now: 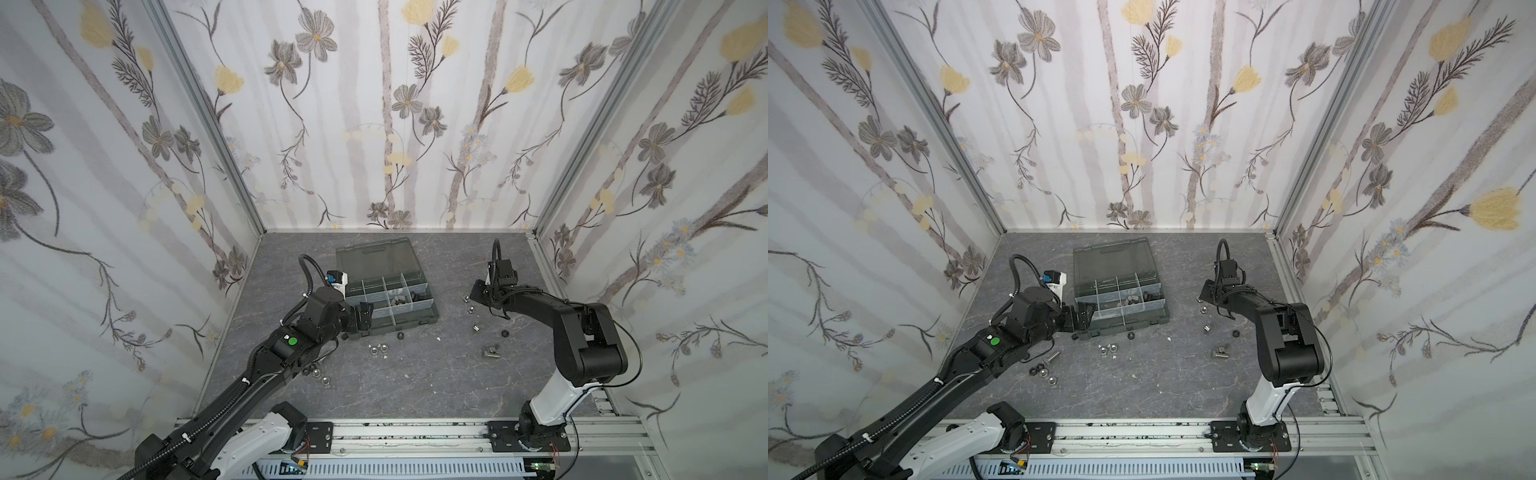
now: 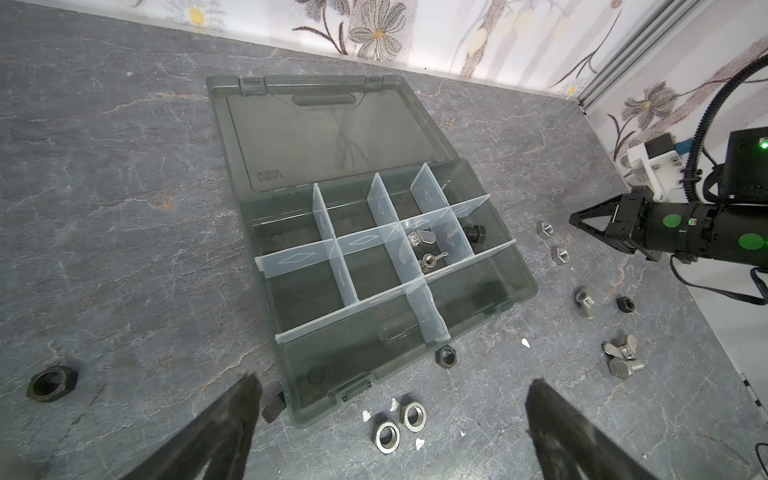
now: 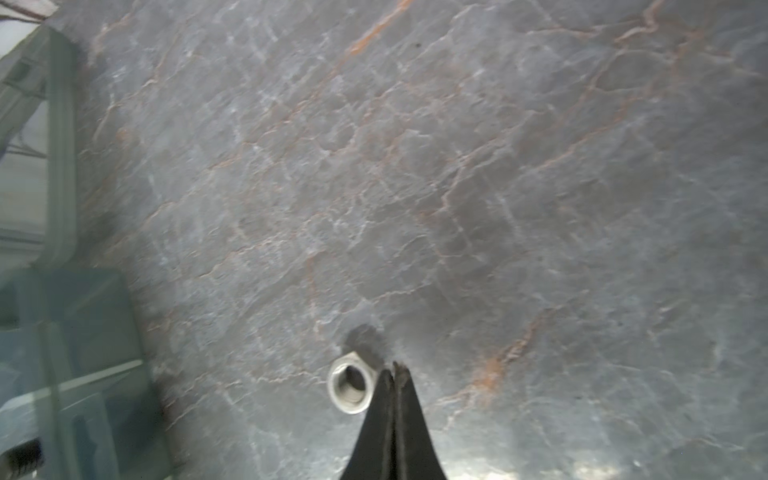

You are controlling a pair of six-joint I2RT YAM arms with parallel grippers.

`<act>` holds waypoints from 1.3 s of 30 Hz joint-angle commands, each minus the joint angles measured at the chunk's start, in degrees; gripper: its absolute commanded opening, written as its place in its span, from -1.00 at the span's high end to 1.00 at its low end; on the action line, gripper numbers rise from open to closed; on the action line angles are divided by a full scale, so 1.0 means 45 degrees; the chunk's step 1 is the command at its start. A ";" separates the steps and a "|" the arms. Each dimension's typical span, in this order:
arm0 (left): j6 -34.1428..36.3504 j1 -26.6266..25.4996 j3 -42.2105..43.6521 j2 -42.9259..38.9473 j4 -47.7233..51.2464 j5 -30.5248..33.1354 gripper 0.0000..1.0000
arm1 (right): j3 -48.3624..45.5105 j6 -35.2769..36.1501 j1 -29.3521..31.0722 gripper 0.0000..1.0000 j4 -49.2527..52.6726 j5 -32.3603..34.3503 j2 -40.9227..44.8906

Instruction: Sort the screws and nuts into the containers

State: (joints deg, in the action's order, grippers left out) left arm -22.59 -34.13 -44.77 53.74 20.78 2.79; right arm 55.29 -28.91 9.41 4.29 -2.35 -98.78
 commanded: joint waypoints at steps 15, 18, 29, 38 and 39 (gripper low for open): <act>-0.0203 0.0181 -0.0029 0.0025 -0.0339 -0.0256 -1.00 | -0.0763 0.0685 0.1382 0.23 0.2075 0.0185 0.2596; -0.0329 0.0192 -0.0015 -0.0007 -0.0412 -0.0344 -1.00 | -0.1207 0.0856 0.1803 0.14 0.2738 0.0536 0.3358; -0.0310 0.0195 -0.0171 0.0307 -0.0423 -0.0639 -1.00 | -0.3510 0.0309 0.2404 0.00 0.3616 0.0242 0.5959; -0.0342 0.0189 -0.0246 0.0439 -0.0459 -0.0715 -1.00 | -0.4821 0.0063 0.2538 0.08 0.3045 0.0080 0.6130; -0.0323 0.0194 -0.0263 0.0475 -0.0466 -0.0707 -1.00 | -0.4916 0.0038 0.2545 0.07 0.2918 0.0042 0.6151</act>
State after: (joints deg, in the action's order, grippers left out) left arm -23.99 -33.32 -45.32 55.53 19.90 -0.21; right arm 34.22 -27.62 20.67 19.33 -1.58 -71.66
